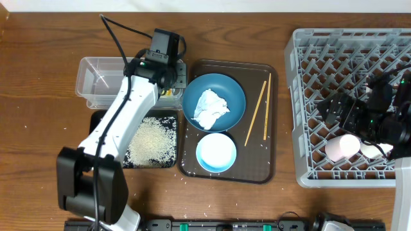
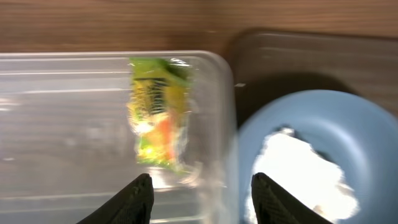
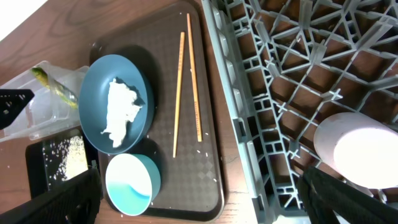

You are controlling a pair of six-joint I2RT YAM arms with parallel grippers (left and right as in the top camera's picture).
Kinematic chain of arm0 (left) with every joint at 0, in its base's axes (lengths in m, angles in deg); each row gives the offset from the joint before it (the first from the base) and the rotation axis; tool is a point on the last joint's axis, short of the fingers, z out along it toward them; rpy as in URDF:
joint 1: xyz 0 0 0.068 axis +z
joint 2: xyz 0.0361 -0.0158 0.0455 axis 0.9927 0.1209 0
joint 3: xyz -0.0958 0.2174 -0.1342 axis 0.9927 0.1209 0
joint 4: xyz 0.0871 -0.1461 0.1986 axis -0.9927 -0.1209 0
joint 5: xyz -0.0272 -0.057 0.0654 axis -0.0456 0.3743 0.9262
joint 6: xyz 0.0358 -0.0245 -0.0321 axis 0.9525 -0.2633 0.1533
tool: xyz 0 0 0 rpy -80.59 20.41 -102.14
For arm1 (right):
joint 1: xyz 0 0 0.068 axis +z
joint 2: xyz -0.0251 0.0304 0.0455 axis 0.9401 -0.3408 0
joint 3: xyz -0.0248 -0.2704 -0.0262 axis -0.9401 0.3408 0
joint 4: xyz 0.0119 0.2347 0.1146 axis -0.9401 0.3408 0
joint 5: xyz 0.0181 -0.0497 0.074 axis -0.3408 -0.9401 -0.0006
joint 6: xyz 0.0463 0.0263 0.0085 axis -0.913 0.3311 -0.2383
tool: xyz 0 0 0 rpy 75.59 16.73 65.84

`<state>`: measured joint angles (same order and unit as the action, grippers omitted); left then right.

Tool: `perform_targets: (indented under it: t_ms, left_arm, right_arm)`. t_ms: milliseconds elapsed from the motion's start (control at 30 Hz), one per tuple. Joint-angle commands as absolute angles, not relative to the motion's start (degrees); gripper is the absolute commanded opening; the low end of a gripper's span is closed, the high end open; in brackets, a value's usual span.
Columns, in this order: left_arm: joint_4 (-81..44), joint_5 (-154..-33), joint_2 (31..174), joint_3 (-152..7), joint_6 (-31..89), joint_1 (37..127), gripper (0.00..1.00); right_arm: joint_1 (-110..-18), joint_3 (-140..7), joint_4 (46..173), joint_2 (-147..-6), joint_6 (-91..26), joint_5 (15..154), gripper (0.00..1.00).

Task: Sort waste into correct bins and load items into the dishwasher rack
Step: 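Grasp the white tissue on the blue plate with left gripper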

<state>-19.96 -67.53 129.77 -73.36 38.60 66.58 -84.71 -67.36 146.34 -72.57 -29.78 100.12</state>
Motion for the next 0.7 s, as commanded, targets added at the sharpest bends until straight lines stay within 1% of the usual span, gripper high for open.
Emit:
perform_targets:
  t_ms: [0,167,233,300,367,433,667]
  left_arm:
    - [-20.4,-75.6,125.7,-74.1,36.1,64.0,0.54]
    - [-21.9,-74.3,127.2,-72.6,37.3,57.3,0.55]
    - [-22.3,-70.9,129.3,-71.6,37.8,54.4,0.58]
    - [-22.3,-68.6,131.8,-70.9,38.2,52.3,0.65]
    - [-22.3,-68.3,134.6,-70.8,39.5,50.9,0.7]
    - [-22.1,-68.3,137.0,-70.8,39.7,50.2,0.72]
    - [-22.1,-68.4,143.2,-70.8,39.9,49.8,0.73]
  right_arm:
    - [-84.5,-67.7,146.2,-72.5,-29.2,100.0,0.99]
    - [-84.5,-67.7,146.2,-72.5,-29.2,100.0,0.99]
    - [-84.5,-67.7,146.2,-72.5,-29.2,100.0,0.99]
    - [-84.4,-67.7,146.3,-72.5,-29.2,100.0,0.99]
    - [-84.4,-67.7,146.4,-72.5,-29.2,100.0,0.99]
    - [-84.4,-67.7,146.5,-72.5,-29.2,100.0,0.99]
    - [-84.4,-67.7,146.8,-72.5,-29.2,100.0,0.99]
